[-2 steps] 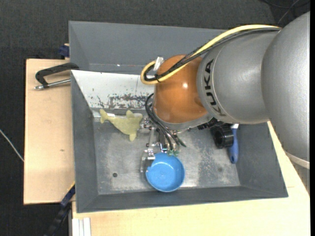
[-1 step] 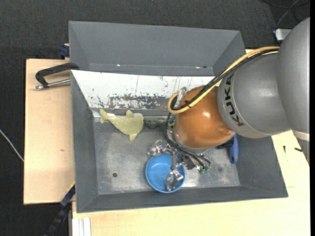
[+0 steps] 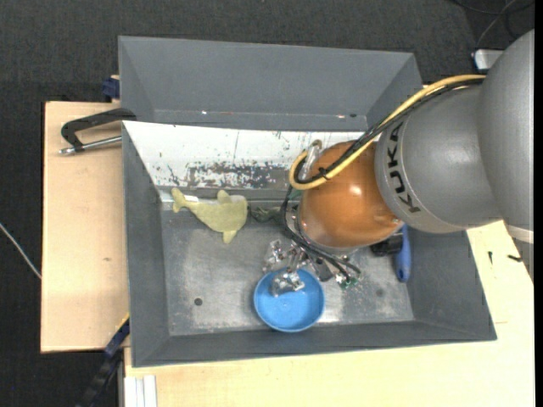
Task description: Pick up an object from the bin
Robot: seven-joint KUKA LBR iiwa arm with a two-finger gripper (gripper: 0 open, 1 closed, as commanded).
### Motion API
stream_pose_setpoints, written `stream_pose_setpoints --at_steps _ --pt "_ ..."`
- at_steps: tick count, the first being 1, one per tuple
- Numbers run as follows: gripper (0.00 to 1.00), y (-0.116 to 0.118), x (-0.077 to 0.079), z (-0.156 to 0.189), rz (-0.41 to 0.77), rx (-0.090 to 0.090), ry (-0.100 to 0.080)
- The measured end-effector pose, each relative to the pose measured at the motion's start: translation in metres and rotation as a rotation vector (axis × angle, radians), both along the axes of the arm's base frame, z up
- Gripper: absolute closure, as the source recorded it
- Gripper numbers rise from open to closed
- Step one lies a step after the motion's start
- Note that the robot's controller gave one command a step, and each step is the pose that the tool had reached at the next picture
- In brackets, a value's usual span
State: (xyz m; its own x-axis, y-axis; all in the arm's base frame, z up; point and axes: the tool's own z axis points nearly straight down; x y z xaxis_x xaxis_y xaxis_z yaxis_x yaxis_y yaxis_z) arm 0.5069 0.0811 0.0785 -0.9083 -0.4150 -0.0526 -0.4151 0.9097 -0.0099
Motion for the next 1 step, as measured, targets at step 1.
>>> stream_pose_setpoints --at_steps 1 --pt "1.0 0.0218 0.0155 0.1483 0.205 -0.015 0.036"
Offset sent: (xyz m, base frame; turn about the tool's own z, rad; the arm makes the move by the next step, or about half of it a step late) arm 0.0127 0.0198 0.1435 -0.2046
